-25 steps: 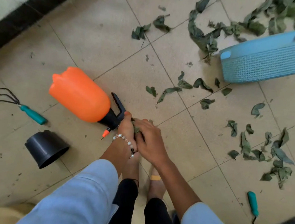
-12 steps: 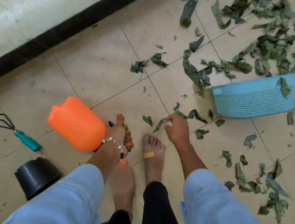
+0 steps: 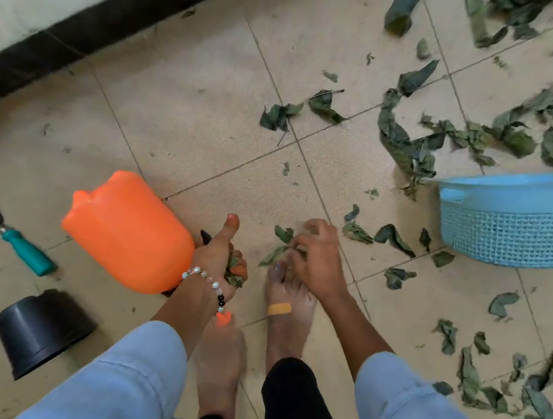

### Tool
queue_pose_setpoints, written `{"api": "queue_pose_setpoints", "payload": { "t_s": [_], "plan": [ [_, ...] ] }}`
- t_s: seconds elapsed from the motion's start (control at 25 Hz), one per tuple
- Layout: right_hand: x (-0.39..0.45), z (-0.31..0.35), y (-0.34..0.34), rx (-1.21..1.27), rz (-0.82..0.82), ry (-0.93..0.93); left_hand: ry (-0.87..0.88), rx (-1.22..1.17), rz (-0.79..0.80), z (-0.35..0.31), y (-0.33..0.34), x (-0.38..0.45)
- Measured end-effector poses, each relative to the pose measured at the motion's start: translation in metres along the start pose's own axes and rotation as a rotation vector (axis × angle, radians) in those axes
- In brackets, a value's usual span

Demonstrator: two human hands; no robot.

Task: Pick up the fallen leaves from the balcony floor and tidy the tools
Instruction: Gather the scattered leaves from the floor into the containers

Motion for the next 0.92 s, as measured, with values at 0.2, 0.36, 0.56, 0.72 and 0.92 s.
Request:
{"api": "queue_pose_setpoints", "payload": {
  "t_s": [0.2,0.36,0.56,0.72,0.92],
  "plan": [
    [0.001,0.039,0.045,-0.364,0.236,-0.561,-0.012,-0.115,0.033,-0.004,0.011,0.007],
    [0.035,0.005,0.02,-0.239,0.216,-0.199,0.118,-0.008,0.006,-0.019,0.002,0.012],
    [0.04,0.025,-0.066,0.688,-0.075,0.464,0.207,0.123,-0.076,-0.03,0.017,-0.033],
    [0.035,0.136,-0.121,0.48,-0.059,0.077,0.358,0.409,-0.153,-0.077,0.04,-0.096],
    [0.072,0.198,-0.152,0.283,0.188,-0.207,0.089,-0.081,-0.002,-0.125,0.054,-0.13]
  ]
}}
Point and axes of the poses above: each hand's wrist, its own x-axis towards the middle knuckle, its own y-axis out of the palm, z = x × y, the point moved 8 cm from there along x, towards the middle knuckle, and after that the axes turned 8 degrees about -z, right-handed, at the moved point
